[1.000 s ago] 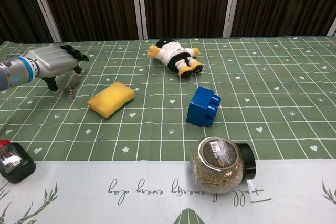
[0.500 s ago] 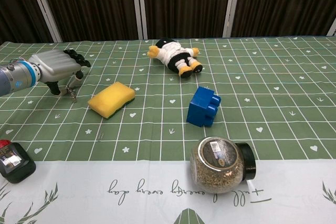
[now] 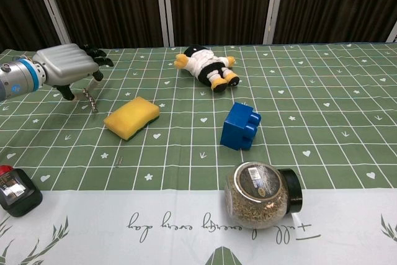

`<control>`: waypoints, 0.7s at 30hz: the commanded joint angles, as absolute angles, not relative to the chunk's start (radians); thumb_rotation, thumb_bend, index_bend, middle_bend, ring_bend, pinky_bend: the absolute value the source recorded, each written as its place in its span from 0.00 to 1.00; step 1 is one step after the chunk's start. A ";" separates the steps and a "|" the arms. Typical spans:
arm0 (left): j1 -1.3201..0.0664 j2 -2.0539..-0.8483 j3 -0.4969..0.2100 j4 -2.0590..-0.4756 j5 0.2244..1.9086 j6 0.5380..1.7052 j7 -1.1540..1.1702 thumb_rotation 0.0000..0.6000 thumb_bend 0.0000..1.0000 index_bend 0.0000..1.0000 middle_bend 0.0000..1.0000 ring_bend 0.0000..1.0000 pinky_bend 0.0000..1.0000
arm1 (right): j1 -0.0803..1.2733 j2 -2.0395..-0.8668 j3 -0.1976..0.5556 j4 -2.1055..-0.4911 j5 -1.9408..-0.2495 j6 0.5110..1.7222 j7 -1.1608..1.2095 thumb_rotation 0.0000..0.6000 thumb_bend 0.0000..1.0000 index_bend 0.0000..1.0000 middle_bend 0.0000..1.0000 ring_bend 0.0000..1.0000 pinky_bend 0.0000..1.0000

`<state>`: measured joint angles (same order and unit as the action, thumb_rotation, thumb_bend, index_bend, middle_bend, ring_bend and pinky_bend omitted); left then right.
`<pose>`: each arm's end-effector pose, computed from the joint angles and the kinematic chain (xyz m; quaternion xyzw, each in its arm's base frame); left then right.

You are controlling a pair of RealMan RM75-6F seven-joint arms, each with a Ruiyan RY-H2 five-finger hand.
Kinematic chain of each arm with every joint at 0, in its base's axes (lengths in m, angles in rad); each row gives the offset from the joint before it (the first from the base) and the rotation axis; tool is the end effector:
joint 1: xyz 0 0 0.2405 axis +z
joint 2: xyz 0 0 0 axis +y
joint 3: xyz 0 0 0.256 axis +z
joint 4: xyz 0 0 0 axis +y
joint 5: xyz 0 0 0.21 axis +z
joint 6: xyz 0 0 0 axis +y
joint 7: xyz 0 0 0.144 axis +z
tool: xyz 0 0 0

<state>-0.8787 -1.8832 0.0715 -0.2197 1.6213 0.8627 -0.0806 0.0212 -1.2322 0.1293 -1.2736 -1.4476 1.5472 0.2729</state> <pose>-0.2392 0.4513 -0.0043 -0.8380 -0.0700 -0.1845 0.5088 -0.3721 -0.1752 0.1833 0.5164 -0.3821 0.4242 0.6382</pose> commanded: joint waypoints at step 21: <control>-1.009 -1.540 0.217 -0.650 1.923 1.352 0.394 1.00 0.41 0.59 0.11 0.00 0.00 | 0.027 -1.234 0.139 -1.290 -1.437 1.535 0.293 1.00 0.10 0.09 0.00 0.00 0.08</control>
<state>-0.9835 -1.5805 0.2084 -0.5840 1.8929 1.3456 0.3301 0.0273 -1.2336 0.1387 -1.2902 -1.4367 1.5351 0.2928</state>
